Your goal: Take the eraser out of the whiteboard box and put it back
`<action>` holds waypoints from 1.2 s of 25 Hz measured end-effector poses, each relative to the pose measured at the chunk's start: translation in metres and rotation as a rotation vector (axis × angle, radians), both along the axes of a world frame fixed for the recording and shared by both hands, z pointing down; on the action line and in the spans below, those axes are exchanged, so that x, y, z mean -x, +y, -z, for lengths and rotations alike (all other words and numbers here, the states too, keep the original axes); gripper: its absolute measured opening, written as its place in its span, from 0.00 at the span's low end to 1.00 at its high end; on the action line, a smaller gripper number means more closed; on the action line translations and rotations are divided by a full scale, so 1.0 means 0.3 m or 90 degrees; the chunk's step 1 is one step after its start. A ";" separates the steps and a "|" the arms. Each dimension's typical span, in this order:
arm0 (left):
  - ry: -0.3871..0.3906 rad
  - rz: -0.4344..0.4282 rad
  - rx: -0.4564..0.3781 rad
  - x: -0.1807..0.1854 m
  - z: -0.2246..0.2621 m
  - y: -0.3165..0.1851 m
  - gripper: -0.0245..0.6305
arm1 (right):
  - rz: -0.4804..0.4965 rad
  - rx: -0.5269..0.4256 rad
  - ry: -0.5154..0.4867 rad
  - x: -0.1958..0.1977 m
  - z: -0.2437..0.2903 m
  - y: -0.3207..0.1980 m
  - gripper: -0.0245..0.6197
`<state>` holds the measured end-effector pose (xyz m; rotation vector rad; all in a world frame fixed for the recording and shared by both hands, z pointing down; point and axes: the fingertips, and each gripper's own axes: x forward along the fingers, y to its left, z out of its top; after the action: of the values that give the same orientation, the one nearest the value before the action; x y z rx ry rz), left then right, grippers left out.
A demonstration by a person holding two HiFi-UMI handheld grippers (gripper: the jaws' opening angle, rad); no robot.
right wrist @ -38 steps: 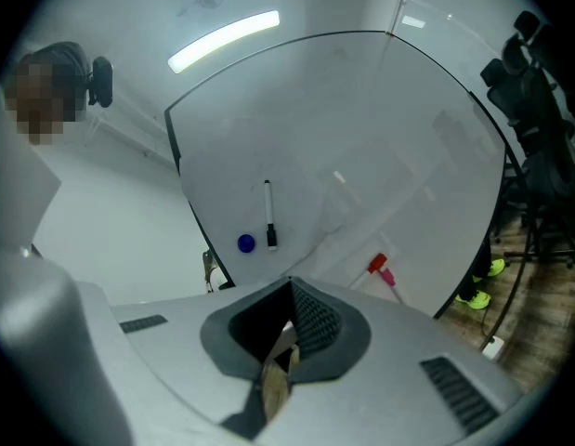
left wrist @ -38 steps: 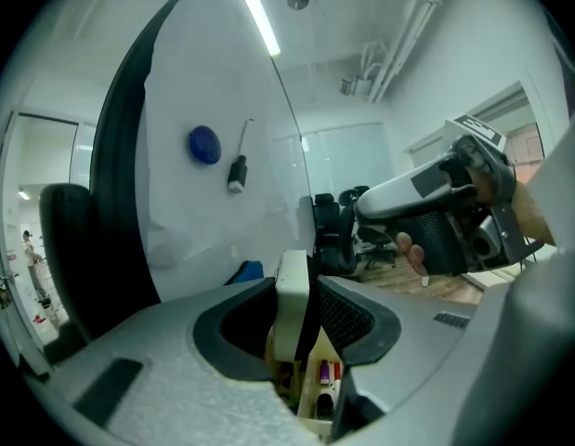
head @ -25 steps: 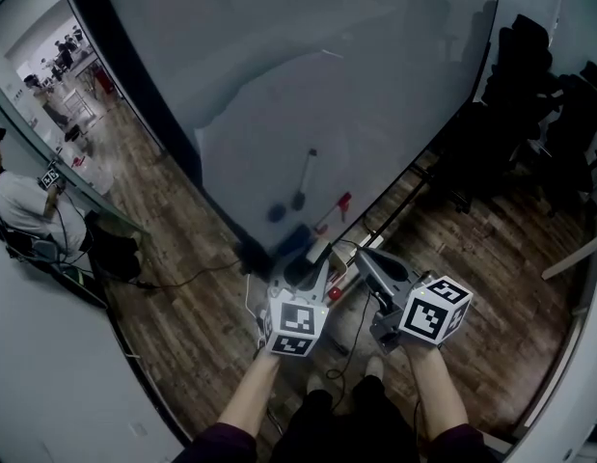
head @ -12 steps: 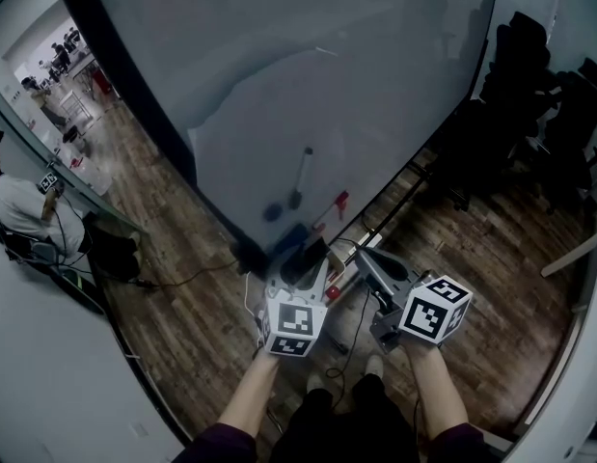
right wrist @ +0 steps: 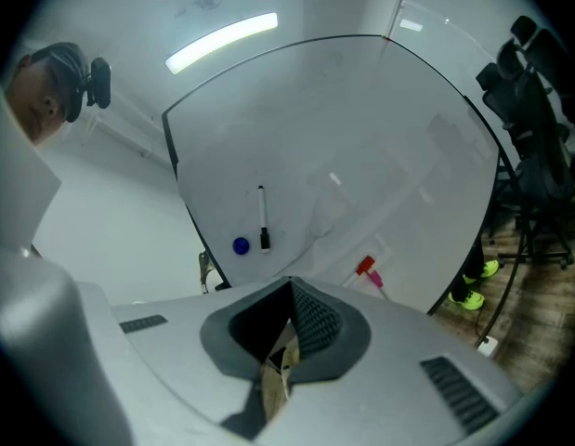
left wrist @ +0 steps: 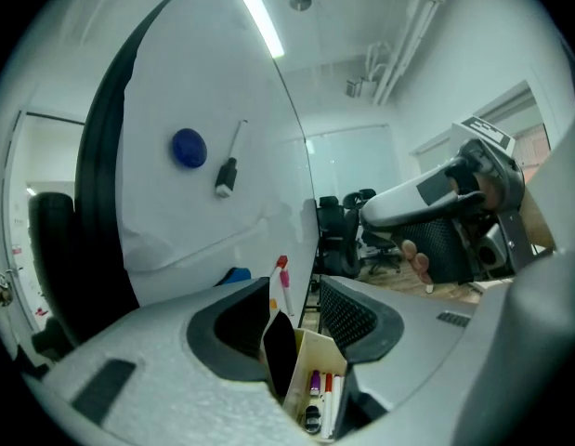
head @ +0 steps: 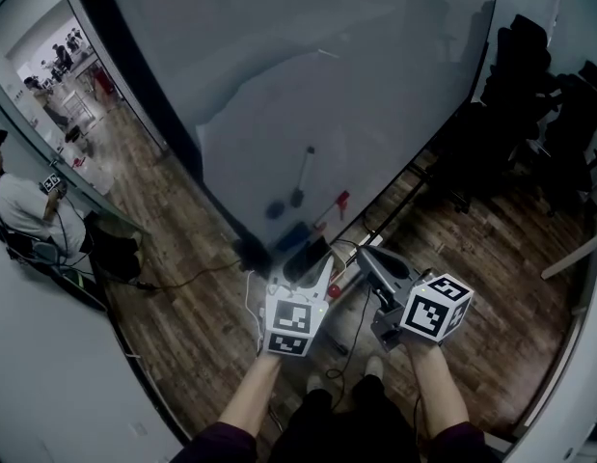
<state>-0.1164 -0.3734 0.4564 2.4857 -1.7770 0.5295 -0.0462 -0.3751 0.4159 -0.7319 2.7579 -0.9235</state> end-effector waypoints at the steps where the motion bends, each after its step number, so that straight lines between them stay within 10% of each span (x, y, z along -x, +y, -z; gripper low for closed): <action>1: 0.006 -0.001 -0.002 -0.004 0.015 0.000 0.27 | -0.001 -0.001 0.000 -0.003 0.007 0.000 0.04; 15: 0.131 -0.010 -0.046 -0.065 0.265 0.044 0.13 | 0.006 -0.047 -0.018 -0.026 0.157 0.011 0.04; 30: 0.142 -0.021 -0.115 -0.110 0.440 0.082 0.05 | 0.002 -0.092 -0.024 -0.046 0.260 0.022 0.04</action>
<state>-0.0833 -0.3489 0.3243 2.5726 -1.7700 0.0882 -0.0326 -0.3685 0.3380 -0.6791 2.7576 -0.7220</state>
